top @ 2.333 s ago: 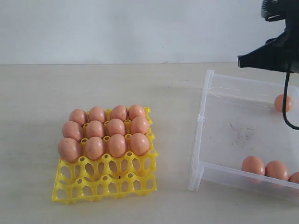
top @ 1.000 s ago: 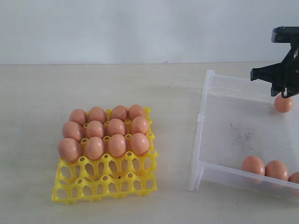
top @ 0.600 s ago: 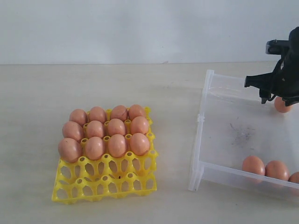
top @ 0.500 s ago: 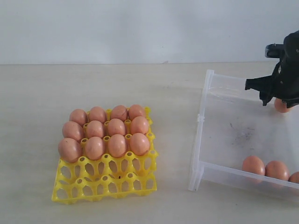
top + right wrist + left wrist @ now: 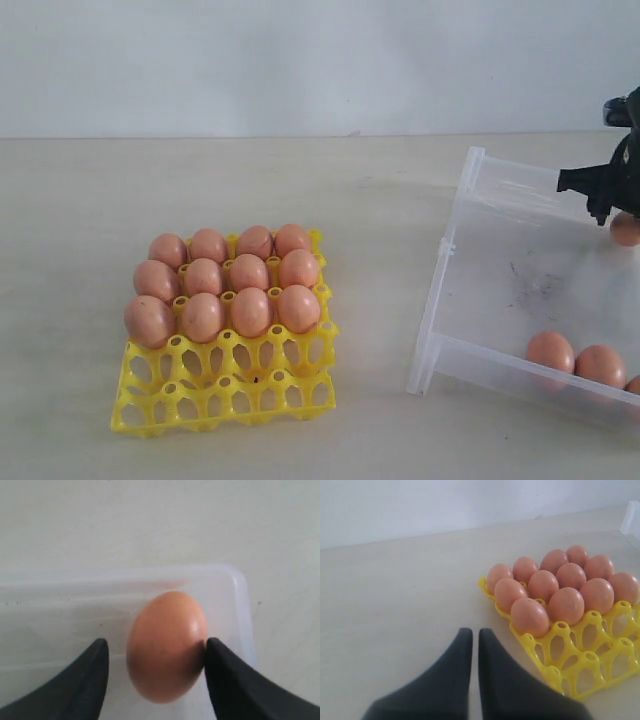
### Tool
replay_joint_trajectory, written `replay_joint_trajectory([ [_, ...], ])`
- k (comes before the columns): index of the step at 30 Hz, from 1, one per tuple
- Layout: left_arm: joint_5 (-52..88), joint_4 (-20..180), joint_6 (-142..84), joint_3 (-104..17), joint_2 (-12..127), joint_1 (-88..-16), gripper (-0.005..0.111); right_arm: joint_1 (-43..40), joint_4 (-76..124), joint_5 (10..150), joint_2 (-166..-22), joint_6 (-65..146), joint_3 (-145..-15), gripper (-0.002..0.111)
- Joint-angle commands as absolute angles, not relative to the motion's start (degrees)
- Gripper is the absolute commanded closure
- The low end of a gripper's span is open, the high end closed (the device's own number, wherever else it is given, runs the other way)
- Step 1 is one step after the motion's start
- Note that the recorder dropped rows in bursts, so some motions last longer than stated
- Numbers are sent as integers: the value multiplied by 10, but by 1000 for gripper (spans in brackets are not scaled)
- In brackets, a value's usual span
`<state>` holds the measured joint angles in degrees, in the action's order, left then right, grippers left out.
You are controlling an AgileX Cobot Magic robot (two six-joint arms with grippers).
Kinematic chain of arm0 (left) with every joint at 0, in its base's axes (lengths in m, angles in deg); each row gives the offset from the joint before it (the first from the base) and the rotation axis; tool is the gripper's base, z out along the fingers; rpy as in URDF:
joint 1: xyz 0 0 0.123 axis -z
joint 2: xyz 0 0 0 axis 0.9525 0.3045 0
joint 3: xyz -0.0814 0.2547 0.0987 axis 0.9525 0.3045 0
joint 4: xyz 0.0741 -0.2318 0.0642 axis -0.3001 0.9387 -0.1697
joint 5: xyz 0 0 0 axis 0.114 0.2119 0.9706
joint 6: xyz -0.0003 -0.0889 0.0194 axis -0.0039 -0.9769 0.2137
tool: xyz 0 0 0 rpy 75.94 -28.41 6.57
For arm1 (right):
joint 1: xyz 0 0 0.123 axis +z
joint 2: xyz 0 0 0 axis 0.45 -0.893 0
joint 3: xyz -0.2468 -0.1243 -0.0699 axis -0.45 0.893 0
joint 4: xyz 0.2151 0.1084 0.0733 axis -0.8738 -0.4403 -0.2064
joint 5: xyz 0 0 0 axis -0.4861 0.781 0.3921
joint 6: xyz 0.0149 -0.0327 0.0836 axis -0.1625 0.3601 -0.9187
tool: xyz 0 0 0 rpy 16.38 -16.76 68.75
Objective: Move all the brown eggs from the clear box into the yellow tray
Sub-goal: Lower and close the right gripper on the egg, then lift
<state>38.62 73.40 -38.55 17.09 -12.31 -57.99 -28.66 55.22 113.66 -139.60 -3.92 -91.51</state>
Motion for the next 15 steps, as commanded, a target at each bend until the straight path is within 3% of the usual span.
replay_joint_trajectory([
  [1,384,733,-390,172,-125,-577,103,-290,552,1102,-1406,-61,-918,61],
  [15,384,733,-390,172,-125,-577,103,-297,584,1052,-1440,-116,-918,61],
])
